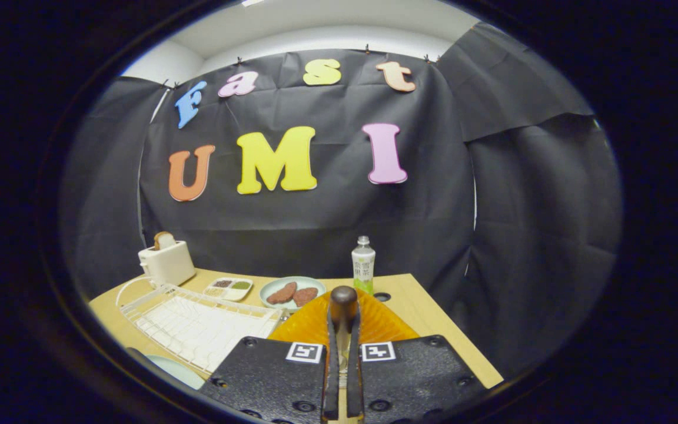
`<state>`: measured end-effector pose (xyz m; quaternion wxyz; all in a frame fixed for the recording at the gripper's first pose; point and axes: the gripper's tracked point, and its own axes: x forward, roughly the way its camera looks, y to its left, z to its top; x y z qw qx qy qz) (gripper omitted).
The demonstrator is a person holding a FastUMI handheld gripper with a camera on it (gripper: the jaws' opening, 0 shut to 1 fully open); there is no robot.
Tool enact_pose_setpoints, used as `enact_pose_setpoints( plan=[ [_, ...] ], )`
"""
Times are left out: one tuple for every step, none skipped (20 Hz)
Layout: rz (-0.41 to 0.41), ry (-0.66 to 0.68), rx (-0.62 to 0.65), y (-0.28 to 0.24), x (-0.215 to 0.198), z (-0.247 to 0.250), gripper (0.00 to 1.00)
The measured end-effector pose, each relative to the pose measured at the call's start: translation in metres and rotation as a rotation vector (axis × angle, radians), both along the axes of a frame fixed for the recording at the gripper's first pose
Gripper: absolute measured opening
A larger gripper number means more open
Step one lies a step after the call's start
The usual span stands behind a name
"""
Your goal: Take the plate from the dish rack, then take the spoon from the basket and place it into the plate.
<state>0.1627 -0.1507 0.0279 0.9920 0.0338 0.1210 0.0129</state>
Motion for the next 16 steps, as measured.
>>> enact_pose_setpoints(
  plan=[
    [0.017,-0.009,0.010,0.008,-0.009,0.009,0.11],
    [0.039,-0.015,0.024,0.018,-0.020,0.018,0.11],
    [0.064,-0.021,0.038,0.027,-0.030,0.025,0.11],
    [0.087,-0.025,0.051,0.037,-0.039,0.030,0.10],
    [0.111,-0.024,0.065,0.048,-0.048,0.033,0.10],
    [0.137,-0.019,0.082,0.059,-0.057,0.034,0.10],
    [0.167,-0.007,0.094,0.072,-0.066,0.032,0.10],
    [0.196,0.001,0.098,0.084,-0.074,0.028,0.10],
    [0.220,0.012,0.094,0.095,-0.081,0.022,0.11],
    [0.241,0.025,0.086,0.106,-0.087,0.016,0.10],
    [0.263,0.033,0.082,0.118,-0.092,0.009,0.10],
    [0.283,0.043,0.078,0.131,-0.099,0.002,0.10],
    [0.302,0.053,0.074,0.142,-0.103,-0.006,0.10],
    [0.317,0.065,0.068,0.153,-0.108,-0.015,0.10],
    [0.329,0.075,0.069,0.163,-0.112,-0.024,0.10],
    [0.338,0.090,0.072,0.172,-0.115,-0.034,0.10]
  ],
)
